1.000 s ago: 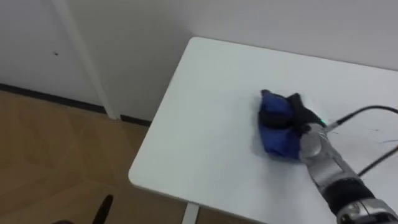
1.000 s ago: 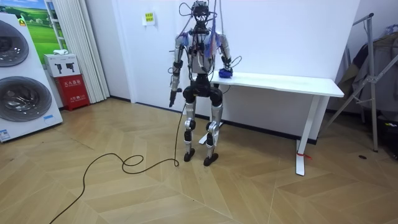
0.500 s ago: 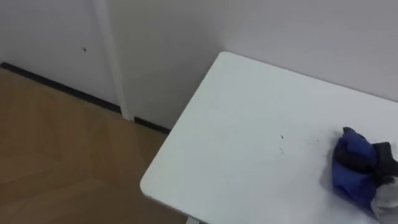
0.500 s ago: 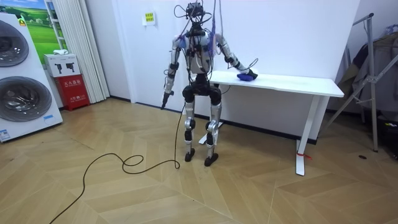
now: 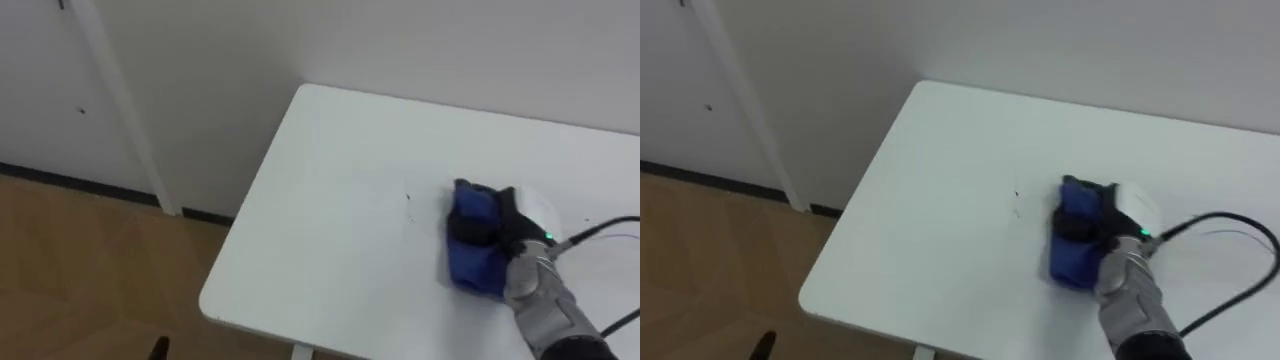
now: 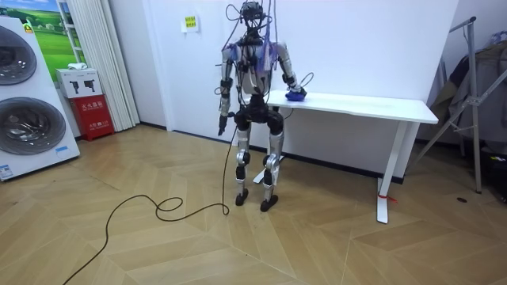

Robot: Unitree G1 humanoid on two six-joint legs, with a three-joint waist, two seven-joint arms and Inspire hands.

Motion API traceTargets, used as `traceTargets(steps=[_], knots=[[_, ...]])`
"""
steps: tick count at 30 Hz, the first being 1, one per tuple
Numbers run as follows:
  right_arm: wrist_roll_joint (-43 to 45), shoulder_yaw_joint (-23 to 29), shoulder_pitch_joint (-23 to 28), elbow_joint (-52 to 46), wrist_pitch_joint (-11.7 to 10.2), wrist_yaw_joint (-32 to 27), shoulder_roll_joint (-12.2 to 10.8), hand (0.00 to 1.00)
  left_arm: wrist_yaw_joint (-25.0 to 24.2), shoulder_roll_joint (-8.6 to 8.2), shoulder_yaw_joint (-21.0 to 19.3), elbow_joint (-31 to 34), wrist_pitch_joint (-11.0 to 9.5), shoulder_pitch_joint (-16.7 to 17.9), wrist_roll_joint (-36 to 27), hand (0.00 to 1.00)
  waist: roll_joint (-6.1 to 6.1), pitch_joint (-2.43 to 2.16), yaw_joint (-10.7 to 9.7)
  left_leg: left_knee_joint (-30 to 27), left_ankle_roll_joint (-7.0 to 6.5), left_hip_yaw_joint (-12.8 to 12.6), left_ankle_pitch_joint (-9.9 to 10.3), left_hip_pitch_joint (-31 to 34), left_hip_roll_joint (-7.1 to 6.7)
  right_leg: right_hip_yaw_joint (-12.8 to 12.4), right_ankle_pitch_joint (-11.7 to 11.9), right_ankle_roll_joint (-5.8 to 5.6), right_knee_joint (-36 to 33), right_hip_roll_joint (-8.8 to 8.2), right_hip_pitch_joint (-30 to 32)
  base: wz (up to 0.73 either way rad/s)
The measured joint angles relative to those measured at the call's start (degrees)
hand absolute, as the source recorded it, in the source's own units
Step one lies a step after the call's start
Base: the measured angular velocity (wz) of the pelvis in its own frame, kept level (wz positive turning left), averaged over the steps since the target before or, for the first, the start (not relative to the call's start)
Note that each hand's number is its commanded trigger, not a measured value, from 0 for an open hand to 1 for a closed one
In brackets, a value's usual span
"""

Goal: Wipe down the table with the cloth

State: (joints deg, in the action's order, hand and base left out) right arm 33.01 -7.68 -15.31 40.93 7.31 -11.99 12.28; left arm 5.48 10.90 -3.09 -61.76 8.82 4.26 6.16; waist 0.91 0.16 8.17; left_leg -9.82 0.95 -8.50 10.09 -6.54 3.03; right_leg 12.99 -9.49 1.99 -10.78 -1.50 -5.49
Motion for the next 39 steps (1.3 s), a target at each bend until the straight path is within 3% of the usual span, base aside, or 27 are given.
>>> traceTargets(steps=[5,6,7,8,10,11,12,13,15,17,18,19,20,21,22,23,24,26,27,28,29,30,31,32,34,36,39], knots=[[0.1,5.8,2.0,2.4,-5.1,-2.1,2.1,1.0,-0.4,0.77,-1.7,1.1,-0.1,2.2,1.5,0.0,0.18,-0.09,-2.5,-3.4,-0.21,0.7,0.9,1.8,0.19,2.1,-2.1,-0.62,-5.8,-1.79,2.0,0.21],[-0.1,7.8,2.5,4.4,-5.7,-2.9,2.8,1.0,-0.8,1.52,-3.0,1.4,-0.3,2.0,3.7,0.0,0.05,-0.06,-3.1,-4.4,-0.29,0.6,0.9,1.8,0.73,2.6,-3.0,-2.21,-10.1,-2.75,3.8,0.0],[-1.2,9.7,3.7,6.1,-6.6,-3.8,4.2,1.0,-1.1,2.87,-3.6,1.4,-0.9,1.5,5.0,0.0,0.0,-0.02,-3.6,-6.1,-0.29,0.0,1.7,2.3,1.27,5.4,-5.4,-3.93,-16.5,-5.85,5.6,0.0],[-2.0,10.6,4.4,6.8,-6.7,-4.3,5.3,1.0,-1.1,3.56,-3.8,1.4,-1.4,1.3,5.4,0.0,0.06,-0.03,-3.6,-7.0,-0.3,-0.9,2.5,2.4,1.42,6.2,-6.7,-4.35,-20.0,-8.53,6.5,0.13],[-5.8,14.4,8.5,10.2,-6.7,-7.5,8.3,1.0,-1.1,6.57,-5.1,1.7,-2.5,0.7,6.1,0.0,0.55,-0.42,-4.0,-10.1,0.54,-3.8,5.8,1.7,3.73,4.1,-7.4,-5.8,-25.8,-18.2,6.9,0.2],[-6.4,15.3,9.2,10.7,-6.7,-8.1,8.5,1.0,-1.1,7.24,-5.5,2.2,-2.5,0.7,6.4,0.0,0.73,-0.45,-4.2,-10.7,1.09,-4.4,6.1,1.8,4.79,3.3,-7.1,-6.01,-25.8,-19.59,6.9,0.06],[-7.5,16.5,10.2,11.7,-6.8,-9.1,8.7,1.0,-1.1,8.34,-6.5,2.6,-2.7,0.7,7.1,0.0,0.54,-0.46,-4.3,-12.1,2.52,-4.4,6.6,2.2,7.44,2.0,-5.5,-6.46,-23.9,-20.84,6.6,-0.08],[-9.0,16.5,11.1,12.5,-7.3,-9.9,8.7,1.0,-1.1,9.51,-7.1,2.7,-2.9,0.3,7.1,0.0,0.55,-0.48,-4.8,-13.6,4.33,-3.2,6.9,3.2,10.0,1.4,-3.2,-7.02,-19.4,-21.0,5.5,-0.04],[-10.2,16.4,11.9,12.3,-8.1,-9.9,8.7,1.0,-0.9,10.5,-6.7,2.7,-2.9,-1.0,7.2,0.0,1.23,-0.81,-6.0,-14.1,6.92,-0.6,6.2,4.7,12.8,2.3,0.8,-7.67,-10.7,-21.01,2.2,0.2],[-10.2,16.0,11.8,10.9,-8.2,-10.2,8.6,1.0,-0.7,10.2,-6.1,2.6,-2.9,-2.5,6.6,0.0,1.3,-0.84,-6.5,-13.7,9.79,0.9,4.9,5.6,15.89,4.6,4.0,-8.67,-6.9,-19.63,0.6,0.11],[-10.2,14.9,10.9,9.1,-7.8,-10.3,8.4,1.0,-0.4,10.11,-5.3,2.6,-2.9,-3.6,4.4,0.0,1.39,-0.88,-5.7,-13.5,11.78,0.9,3.9,5.9,18.01,5.4,5.1,-8.92,-8.6,-17.59,2.0,-0.53],[-9.7,12.7,8.8,7.3,-6.5,-10.1,8.3,1.0,0.5,9.02,-5.1,2.4,-3.0,-4.2,2.4,0.0,0.76,-0.9,-3.9,-13.1,11.93,0.6,2.8,5.6,20.55,7.7,0.5,-14.09,-13.3,-16.51,4.5,-0.72],[-9.1,11.2,7.9,6.5,-5.7,-9.8,8.0,1.0,0.7,7.97,-5.2,2.0,-3.0,-4.5,1.6,0.0,0.12,-0.87,-3.3,-12.4,10.28,0.6,1.6,5.2,21.95,7.6,-1.1,-12.6,-16.1,-15.26,6.1,-0.73],[-7.6,8.9,6.4,4.1,-3.1,-8.9,6.3,1.0,0.7,6.4,-5.1,1.8,-2.9,-4.7,-0.1,0.0,0.52,-1.01,-2.9,-10.9,6.35,0.4,-2.9,4.7,22.98,7.7,-4.0,-10.59,-19.5,-14.16,8.2,-0.43],[-5.3,6.7,4.2,1.5,0.1,-7.3,4.7,1.0,0.4,4.58,-4.9,1.2,-2.9,-4.8,-0.5,0.0,0.69,-1.06,-2.4,-10.6,6.11,0.0,-6.7,4.9,23.8,7.6,-5.9,-8.39,-21.3,-12.82,9.6,-0.37],[-4.3,5.3,2.9,0.6,1.5,-6.3,3.2,1.0,0.3,3.58,-4.9,1.0,-2.7,-4.8,-0.5,0.0,0.65,-0.95,-2.0,-11.6,6.27,-0.2,-7.1,5.4,23.73,7.3,-6.4,-7.45,-21.7,-12.1,10.1,-0.32],[-2.9,2.1,0.7,-1.7,4.1,-4.3,2.0,1.0,-0.1,2.25,-4.8,1.0,-2.1,-4.7,-0.5,0.0,0.43,-0.79,-1.5,-16.1,6.06,-0.9,-6.3,7.8,23.16,7.2,-7.4,-5.75,-22.1,-11.29,10.6,-0.19],[-1.5,-2.2,-3.1,-2.2,5.6,-1.3,-0.1,1.0,-0.2,1.42,-4.5,1.0,-1.5,-4.7,0.1,0.0,0.78,-0.3,-0.3,-23.4,5.01,0.3,-2.3,11.6,18.98,7.0,-8.2,-3.99,-21.9,-9.86,10.6,-0.07],[-1.0,-4.2,-5.7,-2.2,5.7,0.4,-1.4,1.0,-0.2,1.14,-3.9,1.0,-1.2,-4.7,0.1,0.0,0.91,0.47,0.3,-26.9,4.87,0.8,1.3,13.5,14.55,6.7,-8.5,-3.07,-21.7,-9.33,10.6,-0.09],[-0.9,-4.9,-7.4,-2.2,5.2,1.7,-1.6,1.0,-0.2,0.65,-3.6,1.1,-0.5,-4.6,0.0,0.0,0.38,0.6,1.9,-27.3,4.05,0.9,4.3,14.9,9.95,6.7,-8.3,-2.51,-20.8,-8.63,10.3,-0.1],[-1.0,-4.9,-8.0,-2.2,4.9,1.9,-1.5,1.0,-0.3,0.6,-3.5,1.1,-0.4,-4.4,-0.3,0.0,0.08,0.65,2.7,-26.4,3.4,0.6,5.3,15.4,7.7,6.7,-8.2,-2.31,-20.2,-8.29,10.2,-0.09],[-1.0,-4.8,-8.8,-2.2,4.7,2.0,-1.2,1.0,-0.1,0.68,-3.5,1.1,-0.2,-3.9,-0.6,0.0,-0.24,0.61,4.1,-23.1,2.02,0.4,5.9,16.1,3.15,6.7,-7.9,-2.14,-19.2,-7.96,10.0,-0.06],[-1.0,-4.4,-8.7,-1.6,4.2,2.0,-0.8,1.0,0.2,0.87,-3.7,1.3,-0.1,-2.7,-1.0,0.0,-0.46,0.53,4.9,-18.2,-1.77,0.4,4.3,15.9,-0.41,6.7,-7.4,-2.4,-17.6,-7.75,9.4,-0.07],[-1.0,-4.3,-8.7,-0.7,3.8,1.9,-0.8,1.0,0.2,1.07,-4.0,1.7,-0.1,-1.6,-1.1,0.0,-0.38,0.33,4.9,-16.8,-2.35,0.4,3.4,15.2,-0.8,6.7,-7.1,-2.68,-16.6,-7.59,9.1,0.05],[-1.4,-1.1,-4.9,1.6,-0.8,0.4,1.5,1.0,0.7,1.22,-5.5,2.2,-0.2,1.7,-1.4,0.0,-0.19,0.2,3.8,-11.1,-2.96,0.8,1.7,12.0,-2.11,8.5,-5.6,-3.85,-11.2,-7.07,6.1,0.26],[-1.9,2.9,-0.9,2.3,-4.9,-2.5,3.7,1.0,0.9,1.8,-7.1,2.1,-0.2,4.6,-1.5,0.0,0.22,-0.09,0.8,-8.2,-3.22,2.5,0.8,10.6,-3.33,10.4,-4.7,-4.69,-7.5,-7.03,3.5,0.53],[-4.9,14.8,4.6,7.1,-8.5,-5.4,8.5,1.0,1.4,3.48,-12.8,4.0,-0.1,7.3,-0.6,0.0,2.97,-1.02,-3.6,-5.5,-3.44,4.8,0.1,9.7,-4.84,11.5,-3.8,-5.7,-3.8,-6.84,0.8,0.54]])
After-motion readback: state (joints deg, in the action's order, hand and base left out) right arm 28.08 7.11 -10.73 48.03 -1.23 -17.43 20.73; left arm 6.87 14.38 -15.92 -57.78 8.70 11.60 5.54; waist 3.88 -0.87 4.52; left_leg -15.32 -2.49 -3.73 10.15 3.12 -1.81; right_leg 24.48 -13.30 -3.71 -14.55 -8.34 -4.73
